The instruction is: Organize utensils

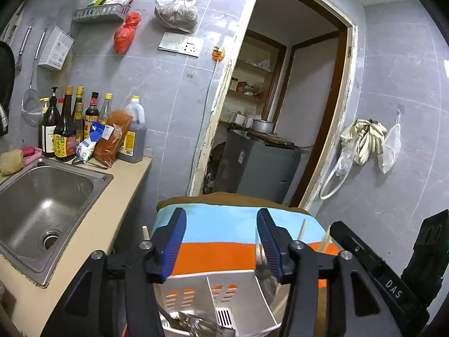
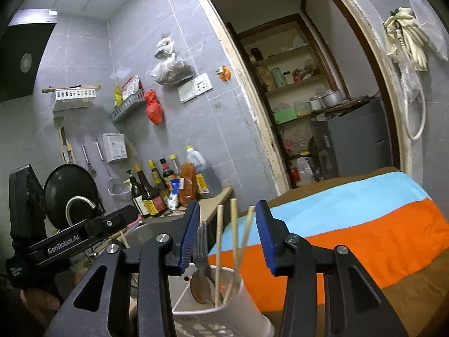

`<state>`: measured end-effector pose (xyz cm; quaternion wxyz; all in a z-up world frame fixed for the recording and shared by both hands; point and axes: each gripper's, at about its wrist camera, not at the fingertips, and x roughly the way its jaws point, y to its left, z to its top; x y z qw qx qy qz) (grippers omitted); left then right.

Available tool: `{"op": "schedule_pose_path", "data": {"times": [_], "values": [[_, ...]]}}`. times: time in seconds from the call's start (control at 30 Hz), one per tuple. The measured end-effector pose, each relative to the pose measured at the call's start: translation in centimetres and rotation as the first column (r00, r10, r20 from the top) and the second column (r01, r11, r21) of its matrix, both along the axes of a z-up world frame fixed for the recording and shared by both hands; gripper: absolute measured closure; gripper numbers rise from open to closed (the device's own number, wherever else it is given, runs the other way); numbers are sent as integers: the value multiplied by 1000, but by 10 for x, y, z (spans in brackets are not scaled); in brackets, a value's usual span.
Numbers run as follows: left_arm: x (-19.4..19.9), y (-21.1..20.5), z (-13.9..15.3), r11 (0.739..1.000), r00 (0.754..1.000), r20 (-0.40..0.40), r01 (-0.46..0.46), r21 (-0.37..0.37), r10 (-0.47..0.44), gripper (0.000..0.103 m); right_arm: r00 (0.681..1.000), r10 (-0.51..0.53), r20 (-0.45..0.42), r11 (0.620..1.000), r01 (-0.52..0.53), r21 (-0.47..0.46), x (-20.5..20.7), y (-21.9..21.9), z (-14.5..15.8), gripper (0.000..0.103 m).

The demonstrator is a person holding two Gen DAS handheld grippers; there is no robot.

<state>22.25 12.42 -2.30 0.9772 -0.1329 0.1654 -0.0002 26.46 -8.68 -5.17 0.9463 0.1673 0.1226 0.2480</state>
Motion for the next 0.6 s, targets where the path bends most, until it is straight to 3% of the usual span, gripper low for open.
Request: {"op": "schedule_pose_path", "data": {"times": [0.17, 0.37, 0.43, 0.6], "values": [[-11, -11, 4, 1000, 1000, -25, 0, 15, 1, 39, 1000, -18, -20, 999, 18, -34, -16, -19, 8, 55], [-34, -30, 8, 999, 998, -66, -12, 36, 14, 23, 998, -21, -60, 995, 15, -96, -39, -47, 11, 35], [-43, -38, 9, 999, 996, -89, -16, 47, 21, 13, 996, -20, -89, 992, 9, -123, -50, -58, 11, 27], [-79, -60, 10, 999, 993, -115, -32, 39, 36, 5, 992, -44, -118, 985, 24, -169, -78, -86, 19, 17]]}}
